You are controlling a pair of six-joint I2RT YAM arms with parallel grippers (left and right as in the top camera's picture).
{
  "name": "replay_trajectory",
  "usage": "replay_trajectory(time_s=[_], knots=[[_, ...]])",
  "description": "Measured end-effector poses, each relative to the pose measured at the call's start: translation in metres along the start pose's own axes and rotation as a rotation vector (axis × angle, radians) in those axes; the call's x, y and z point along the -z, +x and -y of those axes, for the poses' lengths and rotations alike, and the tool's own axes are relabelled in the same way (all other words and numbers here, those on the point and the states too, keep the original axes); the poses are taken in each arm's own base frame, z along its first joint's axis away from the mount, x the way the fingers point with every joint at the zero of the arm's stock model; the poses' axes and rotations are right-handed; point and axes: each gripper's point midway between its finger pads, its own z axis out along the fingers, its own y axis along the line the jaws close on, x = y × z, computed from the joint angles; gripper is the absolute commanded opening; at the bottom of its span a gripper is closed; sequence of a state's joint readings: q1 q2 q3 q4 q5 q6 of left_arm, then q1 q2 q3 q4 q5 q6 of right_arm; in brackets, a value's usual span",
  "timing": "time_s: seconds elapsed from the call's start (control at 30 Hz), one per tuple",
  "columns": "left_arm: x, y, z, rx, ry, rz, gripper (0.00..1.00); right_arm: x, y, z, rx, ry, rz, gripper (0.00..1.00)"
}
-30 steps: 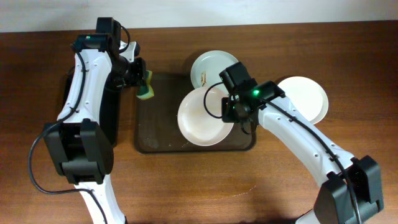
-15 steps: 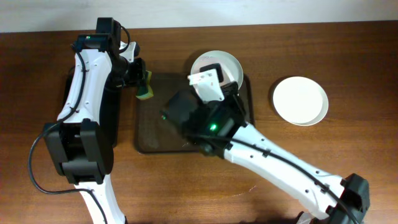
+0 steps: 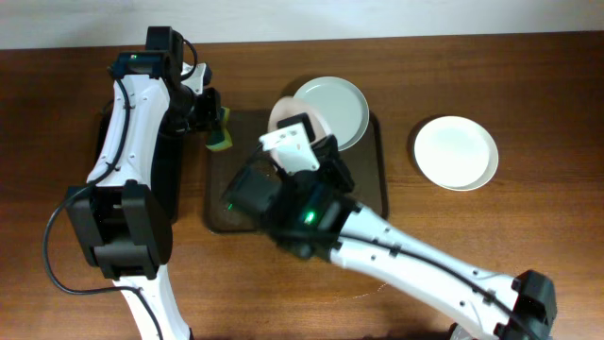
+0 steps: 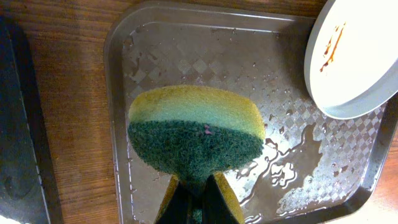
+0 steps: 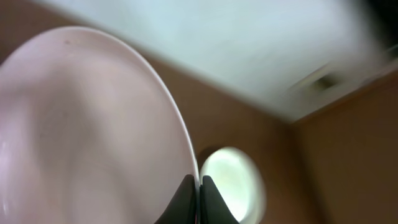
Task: Clean dirty plates on tray and stack at the side
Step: 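Lift the front plate with the right gripper and stack it on the right plate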
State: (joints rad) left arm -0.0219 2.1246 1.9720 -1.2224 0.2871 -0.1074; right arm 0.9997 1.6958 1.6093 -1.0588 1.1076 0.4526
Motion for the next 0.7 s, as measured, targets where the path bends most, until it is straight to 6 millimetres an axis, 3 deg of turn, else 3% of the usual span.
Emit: replay_trajectory(time_s=[0.03, 0.1, 0.17, 0.2, 0.23, 0.27, 0.3, 0.33, 0.4, 0.47, 0.53, 0.6, 0.67, 0.7], knots=[[0.0, 0.0, 0.0, 0.0, 0.0, 0.0, 0.01, -0.02, 0.015, -0.005, -0.048, -0.086, -0.11, 0.04], [0.0, 0.001, 0.0, 0.001, 0.0, -0.002, 0.01, -0.044, 0.027, 0.006, -0.142, -0.134, -0.217, 0.04], [0.0, 0.002, 0.0, 0.002, -0.002, -0.009, 0.01, -0.05, 0.022, 0.059, -0.35, -0.199, -0.258, 0.04], [0.0, 0.002, 0.0, 0.001, -0.002, -0.009, 0.01, -0.054, 0.026, 0.105, -0.486, -0.208, -0.28, 0.04], [0.0, 0.002, 0.0, 0.002, -0.001, -0.01, 0.01, -0.058, 0.037, 0.166, -0.636, -0.151, -0.289, 0.04], [0.0, 0.003, 0.001, 0.0, -0.001, -0.011, 0.01, -0.06, 0.051, 0.203, -0.734, -0.134, -0.316, 0.04], [0.0, 0.002, 0.001, 0.0, -0.002, -0.009, 0.01, -0.074, 0.072, 0.233, -0.827, -0.115, -0.366, 0.04], [0.0, 0.003, 0.001, -0.001, -0.001, -0.011, 0.01, -0.098, 0.105, 0.26, -0.912, -0.056, -0.456, 0.04], [-0.001, 0.003, 0.002, -0.001, -0.001, -0.012, 0.01, -0.135, 0.153, 0.282, -1.007, -0.022, -0.591, 0.04], [-0.001, 0.003, 0.002, -0.002, -0.001, -0.01, 0.01, -0.179, 0.197, 0.28, -1.03, 0.0, -0.722, 0.04], [-0.001, 0.002, 0.002, -0.002, 0.0, -0.009, 0.01, -0.227, 0.229, 0.255, -1.016, -0.027, -0.819, 0.04], [-0.001, 0.002, 0.002, -0.002, -0.001, -0.009, 0.01, -0.25, 0.251, 0.237, -1.005, -0.042, -0.883, 0.04], [-0.001, 0.002, 0.002, -0.002, 0.0, -0.009, 0.01, -0.26, 0.271, 0.221, -0.99, -0.054, -0.956, 0.06], [-0.001, 0.002, 0.002, -0.002, 0.0, -0.009, 0.01, -0.264, 0.283, 0.211, -0.983, -0.064, -1.0, 0.2]])
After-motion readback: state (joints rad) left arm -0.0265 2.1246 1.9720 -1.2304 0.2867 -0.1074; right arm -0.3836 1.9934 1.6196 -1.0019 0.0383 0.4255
